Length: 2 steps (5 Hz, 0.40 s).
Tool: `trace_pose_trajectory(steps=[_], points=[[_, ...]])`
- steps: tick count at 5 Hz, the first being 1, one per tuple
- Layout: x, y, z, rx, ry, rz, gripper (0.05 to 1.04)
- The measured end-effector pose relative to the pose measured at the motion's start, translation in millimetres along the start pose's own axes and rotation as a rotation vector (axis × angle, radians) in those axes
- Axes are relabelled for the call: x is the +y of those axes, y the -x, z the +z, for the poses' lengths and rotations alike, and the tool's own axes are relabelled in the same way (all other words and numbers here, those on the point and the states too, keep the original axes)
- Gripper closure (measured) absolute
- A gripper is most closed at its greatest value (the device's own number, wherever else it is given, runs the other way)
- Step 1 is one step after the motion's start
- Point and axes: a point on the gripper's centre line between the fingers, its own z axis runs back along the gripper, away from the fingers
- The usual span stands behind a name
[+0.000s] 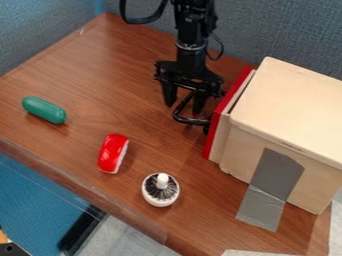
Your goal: Opened the drawer of the cabinet
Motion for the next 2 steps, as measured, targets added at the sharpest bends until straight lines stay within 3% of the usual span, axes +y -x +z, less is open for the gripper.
trace_pose_trajectory(steps=[1, 2], points=[[11.0, 0.5, -0.1, 0.004, -0.016, 0.005, 0.713], [34.6, 0.3, 1.6, 0.007, -0.038, 0.026, 0.910]])
